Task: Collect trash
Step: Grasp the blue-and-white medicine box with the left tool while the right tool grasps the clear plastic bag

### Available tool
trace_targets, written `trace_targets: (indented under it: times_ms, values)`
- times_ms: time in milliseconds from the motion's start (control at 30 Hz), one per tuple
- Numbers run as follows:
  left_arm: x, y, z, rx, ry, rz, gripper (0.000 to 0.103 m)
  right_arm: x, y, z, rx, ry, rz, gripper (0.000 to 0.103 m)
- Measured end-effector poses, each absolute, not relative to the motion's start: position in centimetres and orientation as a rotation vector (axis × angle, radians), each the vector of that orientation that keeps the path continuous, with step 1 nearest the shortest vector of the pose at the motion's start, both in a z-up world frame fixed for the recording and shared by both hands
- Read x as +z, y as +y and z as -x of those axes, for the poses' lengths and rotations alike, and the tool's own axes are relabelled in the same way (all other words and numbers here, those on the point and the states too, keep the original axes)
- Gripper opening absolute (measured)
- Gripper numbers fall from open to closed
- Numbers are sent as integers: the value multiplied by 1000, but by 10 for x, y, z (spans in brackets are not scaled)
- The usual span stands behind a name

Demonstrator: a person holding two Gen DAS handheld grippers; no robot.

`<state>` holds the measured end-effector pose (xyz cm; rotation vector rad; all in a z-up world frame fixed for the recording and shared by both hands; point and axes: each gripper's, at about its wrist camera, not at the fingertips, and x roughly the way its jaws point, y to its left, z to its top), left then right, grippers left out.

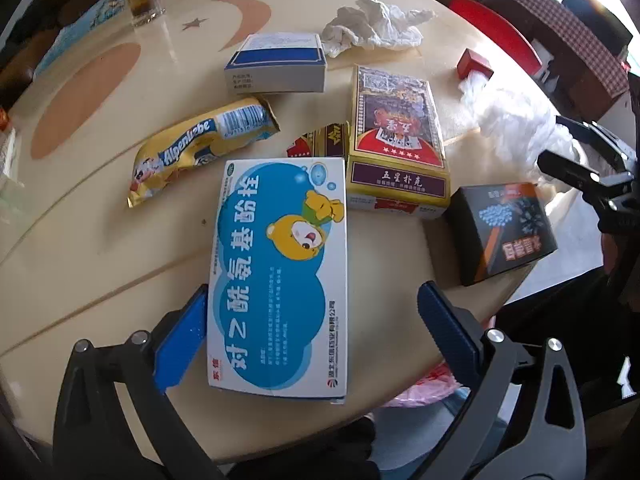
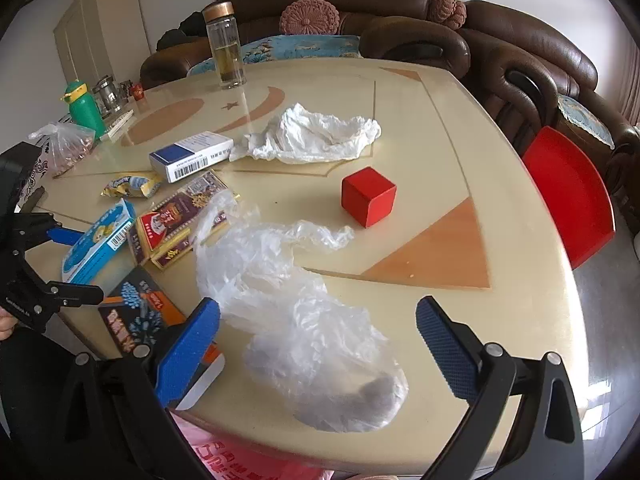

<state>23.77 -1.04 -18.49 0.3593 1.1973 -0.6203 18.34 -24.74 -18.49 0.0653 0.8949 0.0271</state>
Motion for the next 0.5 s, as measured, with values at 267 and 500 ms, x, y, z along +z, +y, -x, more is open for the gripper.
trace_targets:
  times_ms: [267,500]
  values:
    - [-186,-21,-234,-586,1179,-385,97,-200,-238,-195,49,934,-42,63]
    - [-187,-22,-244,-524,1209,-374,89,-200,-240,-193,-29,927,-8,32]
